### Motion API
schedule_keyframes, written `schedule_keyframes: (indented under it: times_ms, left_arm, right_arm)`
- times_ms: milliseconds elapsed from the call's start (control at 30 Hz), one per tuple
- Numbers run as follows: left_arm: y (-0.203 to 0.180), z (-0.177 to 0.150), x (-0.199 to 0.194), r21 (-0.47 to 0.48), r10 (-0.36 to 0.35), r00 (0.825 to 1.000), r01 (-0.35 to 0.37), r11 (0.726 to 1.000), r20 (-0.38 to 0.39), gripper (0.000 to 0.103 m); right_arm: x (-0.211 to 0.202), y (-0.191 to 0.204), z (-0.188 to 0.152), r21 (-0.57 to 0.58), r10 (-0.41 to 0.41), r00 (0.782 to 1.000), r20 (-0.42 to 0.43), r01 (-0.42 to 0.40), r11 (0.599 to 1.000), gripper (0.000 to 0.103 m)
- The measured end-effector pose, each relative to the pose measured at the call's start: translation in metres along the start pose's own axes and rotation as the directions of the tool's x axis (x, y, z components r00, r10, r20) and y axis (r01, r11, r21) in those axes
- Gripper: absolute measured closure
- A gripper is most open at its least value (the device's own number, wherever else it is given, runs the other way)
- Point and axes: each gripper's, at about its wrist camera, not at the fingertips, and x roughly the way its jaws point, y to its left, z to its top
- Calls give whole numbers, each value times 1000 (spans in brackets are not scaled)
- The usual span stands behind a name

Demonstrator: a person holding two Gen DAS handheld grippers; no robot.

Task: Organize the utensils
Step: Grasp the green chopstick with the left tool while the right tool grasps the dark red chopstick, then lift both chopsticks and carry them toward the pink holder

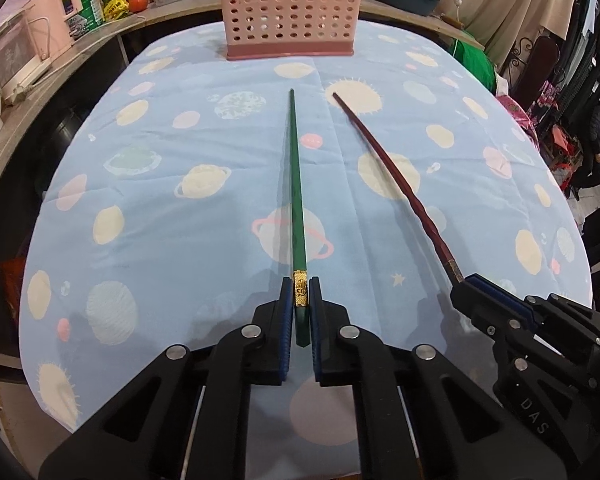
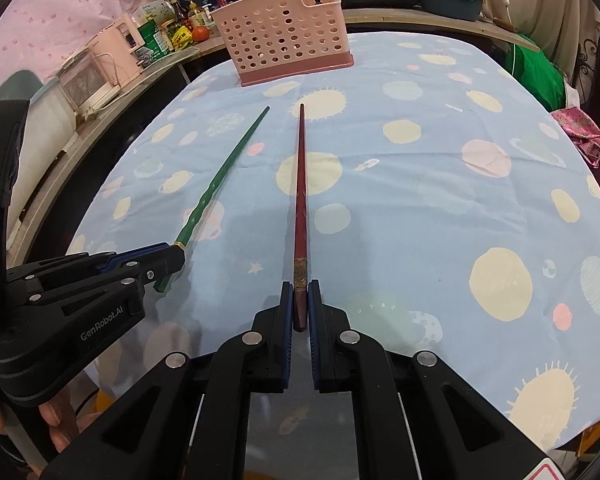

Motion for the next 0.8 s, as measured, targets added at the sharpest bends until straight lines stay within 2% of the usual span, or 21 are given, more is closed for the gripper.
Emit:
schedule_keyframes:
  times_ms: [200, 400, 800]
  left_arm:
    - [10, 15, -23, -31, -7, 999, 9, 999, 45, 96]
    - [23, 39, -55, -65, -6, 992, 14, 998, 127, 96]
    - [45, 106, -104, -102, 16, 955, 14, 995, 295, 96]
  right_arm:
    - [-25, 3, 18, 4, 26, 997, 68, -26, 1000, 96]
    - [-54, 3, 47, 9, 37, 987, 156, -39, 999, 96]
    - [-91, -10, 123, 26, 70, 947, 314, -83, 996, 96]
